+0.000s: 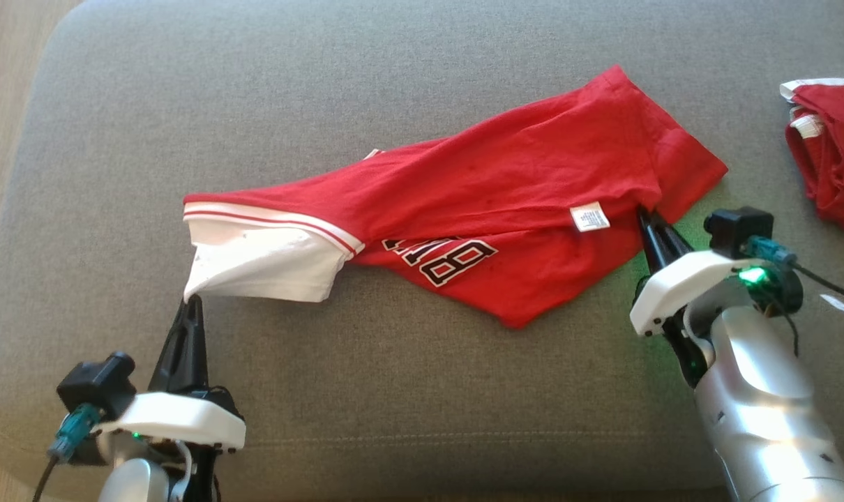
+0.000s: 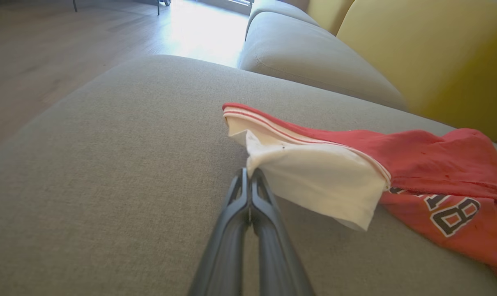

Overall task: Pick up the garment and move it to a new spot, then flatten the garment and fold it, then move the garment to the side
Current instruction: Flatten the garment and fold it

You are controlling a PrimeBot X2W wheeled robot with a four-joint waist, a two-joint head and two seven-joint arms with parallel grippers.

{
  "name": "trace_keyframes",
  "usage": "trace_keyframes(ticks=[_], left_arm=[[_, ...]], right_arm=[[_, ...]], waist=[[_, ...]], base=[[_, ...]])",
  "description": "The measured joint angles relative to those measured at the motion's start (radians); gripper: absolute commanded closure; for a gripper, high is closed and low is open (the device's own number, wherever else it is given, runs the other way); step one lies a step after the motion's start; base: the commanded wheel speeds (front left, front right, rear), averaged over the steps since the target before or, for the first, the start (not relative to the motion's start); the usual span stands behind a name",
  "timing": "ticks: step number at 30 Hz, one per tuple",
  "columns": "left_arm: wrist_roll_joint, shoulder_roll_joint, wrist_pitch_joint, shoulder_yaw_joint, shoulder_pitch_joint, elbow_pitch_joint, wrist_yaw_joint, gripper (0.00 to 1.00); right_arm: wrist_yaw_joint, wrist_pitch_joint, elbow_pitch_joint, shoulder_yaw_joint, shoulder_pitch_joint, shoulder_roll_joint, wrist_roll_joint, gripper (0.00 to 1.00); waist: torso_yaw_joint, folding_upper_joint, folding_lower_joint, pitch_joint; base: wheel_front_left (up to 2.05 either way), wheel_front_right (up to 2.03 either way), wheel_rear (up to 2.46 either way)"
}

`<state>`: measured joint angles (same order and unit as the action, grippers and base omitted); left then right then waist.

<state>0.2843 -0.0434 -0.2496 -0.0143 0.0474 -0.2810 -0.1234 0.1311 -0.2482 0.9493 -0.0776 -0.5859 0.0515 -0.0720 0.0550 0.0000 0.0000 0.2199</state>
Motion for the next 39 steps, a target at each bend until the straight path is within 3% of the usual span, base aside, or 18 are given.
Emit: trace_keyframes(ticks=[3,8,11,15,21,30,39], left_arm=[[0.019,0.001,0.0,0.003,0.0,0.019,0.0,1.0],[0.173,0.002,0.0,0.028,0.011,0.097,0.0,1.0],[0.204,0.002,0.0,0.034,0.061,0.129,0.0,1.0],[0.212,-0.012,0.021,0.015,0.186,0.152,0.0,1.0],[0.238,-0.079,0.134,-0.027,0.455,0.168,-0.001,1.0],[0.232,-0.138,0.212,-0.09,0.872,-0.05,-0.001,1.0],[0.128,-0.214,0.084,-0.17,1.334,-0.283,-0.001,1.0]], right_arm=[[0.0,0.0,-0.061,0.002,0.002,0.0,0.002,1.0],[0.0,-0.003,-0.176,-0.017,0.009,0.0,-0.007,1.0],[0.0,-0.004,-0.239,-0.024,0.016,0.0,-0.016,1.0],[0.0,-0.004,-0.309,-0.047,0.011,0.001,-0.015,1.0],[0.0,0.049,-0.375,-0.059,-0.109,0.001,0.036,1.0],[0.0,0.161,-0.355,-0.067,-0.442,0.03,0.129,1.0],[0.0,0.12,-0.228,-0.028,-0.802,0.08,0.256,1.0]], waist=[[-0.001,0.0,0.0,-0.011],[-0.004,0.0,0.0,-0.045],[-0.007,0.0,0.0,-0.075],[-0.01,0.0,0.0,-0.117],[-0.028,0.0,0.0,-0.144],[-0.044,0.0,0.0,-0.043],[-0.052,0.0,0.0002,0.134]], base=[[0.0,0.0,0.0],[0.0,0.0,0.0],[0.0,0.0,0.0],[0.0,0.0,0.0],[0.0,0.0,0.0],[0.0,0.0,0.0],[0.0,0.0,0.0]])
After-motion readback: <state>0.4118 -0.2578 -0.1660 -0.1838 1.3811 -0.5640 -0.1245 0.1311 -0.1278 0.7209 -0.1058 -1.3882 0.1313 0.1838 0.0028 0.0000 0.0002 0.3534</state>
